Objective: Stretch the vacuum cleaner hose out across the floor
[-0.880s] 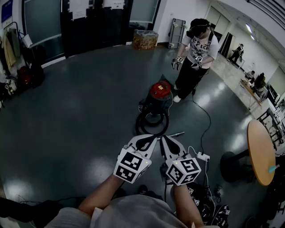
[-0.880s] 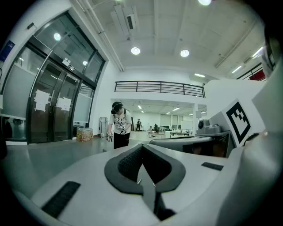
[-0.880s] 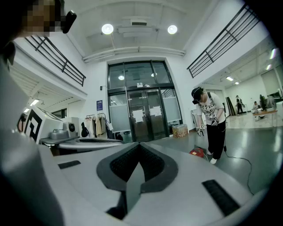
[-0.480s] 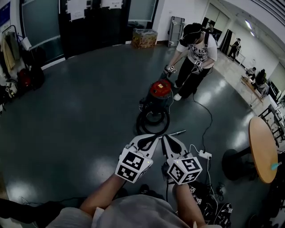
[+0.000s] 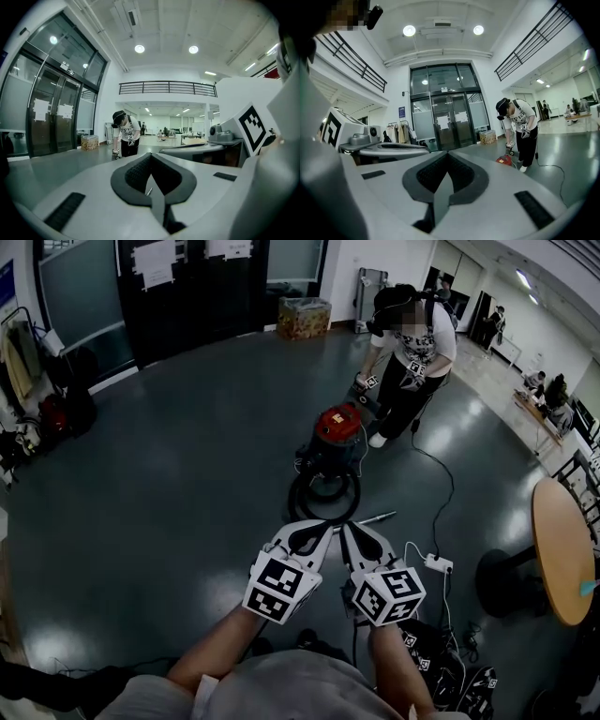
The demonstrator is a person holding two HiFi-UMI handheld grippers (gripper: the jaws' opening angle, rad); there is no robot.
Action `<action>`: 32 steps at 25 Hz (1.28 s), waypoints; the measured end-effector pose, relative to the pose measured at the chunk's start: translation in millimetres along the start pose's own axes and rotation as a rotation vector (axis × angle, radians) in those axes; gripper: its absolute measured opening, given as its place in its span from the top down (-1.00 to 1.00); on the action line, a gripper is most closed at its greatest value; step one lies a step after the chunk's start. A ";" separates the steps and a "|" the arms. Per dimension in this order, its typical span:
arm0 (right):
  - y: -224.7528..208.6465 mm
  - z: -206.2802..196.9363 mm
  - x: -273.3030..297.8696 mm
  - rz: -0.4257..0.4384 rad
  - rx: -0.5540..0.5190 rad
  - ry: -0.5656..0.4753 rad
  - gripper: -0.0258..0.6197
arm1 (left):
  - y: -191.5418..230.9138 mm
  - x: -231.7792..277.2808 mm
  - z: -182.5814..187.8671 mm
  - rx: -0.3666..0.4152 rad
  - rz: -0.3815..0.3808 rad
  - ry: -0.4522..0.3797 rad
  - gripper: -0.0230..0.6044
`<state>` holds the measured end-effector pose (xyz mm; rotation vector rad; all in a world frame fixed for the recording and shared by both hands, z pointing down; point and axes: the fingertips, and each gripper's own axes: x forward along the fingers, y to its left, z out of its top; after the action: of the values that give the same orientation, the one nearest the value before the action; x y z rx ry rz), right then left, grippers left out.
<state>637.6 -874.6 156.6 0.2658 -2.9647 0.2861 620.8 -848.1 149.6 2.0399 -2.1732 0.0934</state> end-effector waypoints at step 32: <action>-200.0 7.0 63.4 -0.044 0.027 0.069 0.91 | 27.5 206.4 -9.3 0.010 -0.018 0.113 0.90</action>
<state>612.9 -1079.4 195.4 0.3179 -2.8847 0.3227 582.2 -1048.2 193.2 2.0073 -2.0907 0.2121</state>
